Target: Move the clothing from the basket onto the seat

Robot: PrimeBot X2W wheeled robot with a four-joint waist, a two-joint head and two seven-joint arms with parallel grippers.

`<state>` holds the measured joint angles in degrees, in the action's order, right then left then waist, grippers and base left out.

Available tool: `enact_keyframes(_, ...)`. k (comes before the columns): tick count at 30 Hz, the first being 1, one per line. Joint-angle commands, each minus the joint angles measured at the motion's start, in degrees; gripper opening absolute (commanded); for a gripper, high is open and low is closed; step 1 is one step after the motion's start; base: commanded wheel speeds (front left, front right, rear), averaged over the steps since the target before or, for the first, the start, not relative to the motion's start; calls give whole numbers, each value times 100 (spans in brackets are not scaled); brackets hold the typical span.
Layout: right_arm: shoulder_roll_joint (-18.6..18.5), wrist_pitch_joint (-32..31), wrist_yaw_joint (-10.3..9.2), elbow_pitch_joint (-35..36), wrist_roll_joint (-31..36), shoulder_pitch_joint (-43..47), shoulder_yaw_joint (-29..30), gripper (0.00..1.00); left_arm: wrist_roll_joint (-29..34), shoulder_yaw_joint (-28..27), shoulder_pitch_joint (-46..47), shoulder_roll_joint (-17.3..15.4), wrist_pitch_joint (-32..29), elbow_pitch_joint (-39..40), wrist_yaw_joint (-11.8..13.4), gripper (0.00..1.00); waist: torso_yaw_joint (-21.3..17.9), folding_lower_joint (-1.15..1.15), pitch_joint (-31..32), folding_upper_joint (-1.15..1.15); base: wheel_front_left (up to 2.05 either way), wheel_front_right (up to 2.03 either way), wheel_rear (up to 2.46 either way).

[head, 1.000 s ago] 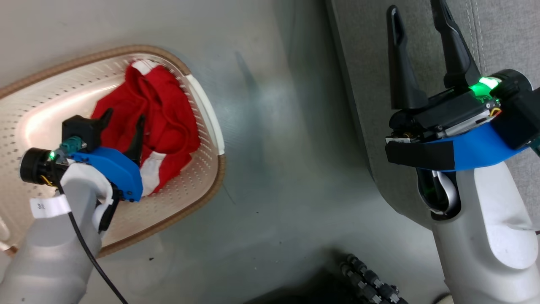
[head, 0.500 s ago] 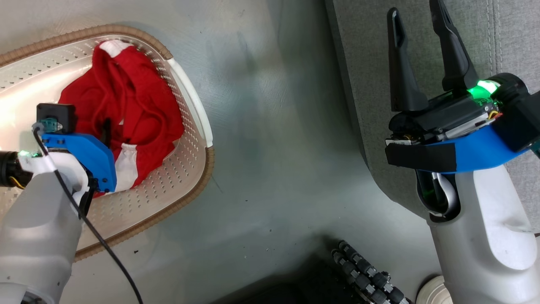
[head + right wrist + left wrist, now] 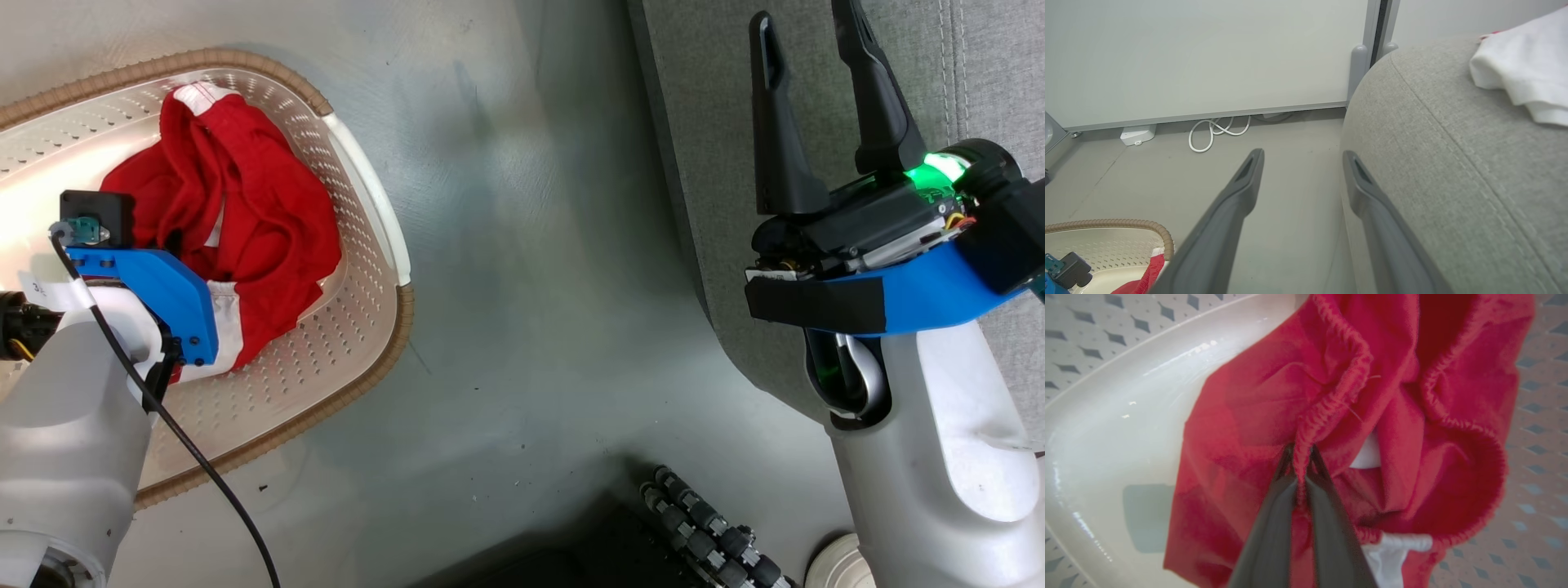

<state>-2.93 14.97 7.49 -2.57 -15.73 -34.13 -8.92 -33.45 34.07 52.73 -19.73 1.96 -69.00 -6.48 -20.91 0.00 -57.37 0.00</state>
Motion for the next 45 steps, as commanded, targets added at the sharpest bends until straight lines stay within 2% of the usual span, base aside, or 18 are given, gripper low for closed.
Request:
enact_keyframes(1, 7, 28, 1, 9, -14, -71, -17, 100, -35, 19, 94, -39, 55, -49, -36, 0, -5, 0, 14, 0, 0, 0, 0)
enact_keyframes(8, 7, 29, 1, -85, -35, -218, -123, 100, -160, -1, 119, -51, 226, -123, -66, 0, -39, 0, 115, 0, 0, 0, 0)
enact_keyframes(11, 3, 28, 1, -200, 51, -216, -117, 100, -198, 62, -46, 118, 339, -135, -91, 0, 77, 0, 413, 0, 0, 0, 0)
enact_keyframes(13, 5, 27, 1, -391, 241, -137, -97, 100, -57, 314, -212, 300, 417, -152, -108, 0, 301, 0, 876, 0, 0, 0, 0)
enact_keyframes(20, -3, -114, 1, -743, 667, 190, -35, 100, -199, 764, -674, 833, 734, 136, -113, 0, 912, 0, 2155, 0, 0, 0, 0)
enact_keyframes(21, -3, -114, 1, -743, 667, 190, -35, 100, -199, 764, -674, 833, 734, 136, -113, 0, 912, 0, 2155, 0, 0, 0, 0)
enact_keyframes(32, -5, -591, 1, -875, 884, 992, 70, 100, -589, 1710, -1191, 1413, 1215, 724, -115, 0, 1751, 0, 4253, 0, 0, 0, 0)
enact_keyframes(37, -3, -794, 1, -829, 888, 1448, 184, 100, -755, 2080, -1190, 1548, 1273, 1099, -114, 0, 2110, 0, 5041, 0, 0, 0, 0)
enact_keyframes(45, -1, -1016, 1, -682, 749, 2096, 305, 100, -1068, 2528, -844, 1627, 1302, 1734, -99, 0, 2433, 0, 5731, 0, 0, 0, 0)
